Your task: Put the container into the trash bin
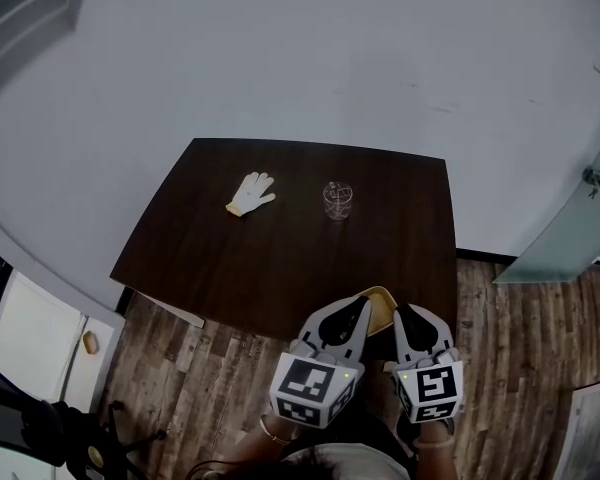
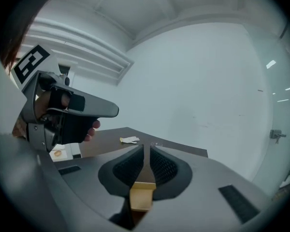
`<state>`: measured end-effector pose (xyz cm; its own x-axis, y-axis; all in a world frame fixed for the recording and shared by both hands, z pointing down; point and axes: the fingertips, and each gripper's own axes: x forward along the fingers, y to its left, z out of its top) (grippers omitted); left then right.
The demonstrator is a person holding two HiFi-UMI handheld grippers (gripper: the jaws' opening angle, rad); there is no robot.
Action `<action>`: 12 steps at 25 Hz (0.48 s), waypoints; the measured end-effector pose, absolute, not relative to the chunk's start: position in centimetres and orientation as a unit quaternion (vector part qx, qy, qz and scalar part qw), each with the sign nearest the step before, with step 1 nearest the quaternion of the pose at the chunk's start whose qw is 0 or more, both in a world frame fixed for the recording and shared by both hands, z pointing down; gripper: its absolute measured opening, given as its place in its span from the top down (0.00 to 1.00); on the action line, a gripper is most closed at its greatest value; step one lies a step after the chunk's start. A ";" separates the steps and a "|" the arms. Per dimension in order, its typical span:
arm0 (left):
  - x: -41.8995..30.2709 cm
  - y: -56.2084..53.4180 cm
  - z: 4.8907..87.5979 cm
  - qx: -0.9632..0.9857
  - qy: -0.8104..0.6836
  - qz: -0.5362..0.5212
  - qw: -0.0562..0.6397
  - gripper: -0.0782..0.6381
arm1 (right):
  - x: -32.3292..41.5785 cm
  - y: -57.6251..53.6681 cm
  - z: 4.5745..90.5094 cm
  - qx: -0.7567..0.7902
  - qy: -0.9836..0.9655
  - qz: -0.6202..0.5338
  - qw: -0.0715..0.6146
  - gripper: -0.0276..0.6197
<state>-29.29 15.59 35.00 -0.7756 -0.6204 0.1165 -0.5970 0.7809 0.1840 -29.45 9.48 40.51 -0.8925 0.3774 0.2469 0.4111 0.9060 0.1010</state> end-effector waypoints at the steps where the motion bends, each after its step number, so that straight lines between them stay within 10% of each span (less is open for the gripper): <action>1: -30.0 15.4 35.2 0.321 -0.941 -0.069 0.087 0.87 | -30.2 9.1 41.0 -0.204 -0.969 -0.076 0.117 0.88; 12: -35.2 14.2 37.5 0.298 -0.946 -0.066 0.108 0.87 | -36.5 7.1 48.2 -0.227 -0.949 -0.098 0.194 0.85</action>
<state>-35.22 14.22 37.47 -0.7988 -0.5786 0.1647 -0.5501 0.8133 0.1895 -36.54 7.07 48.20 -0.8214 0.3925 0.4138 0.4689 0.8777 0.0983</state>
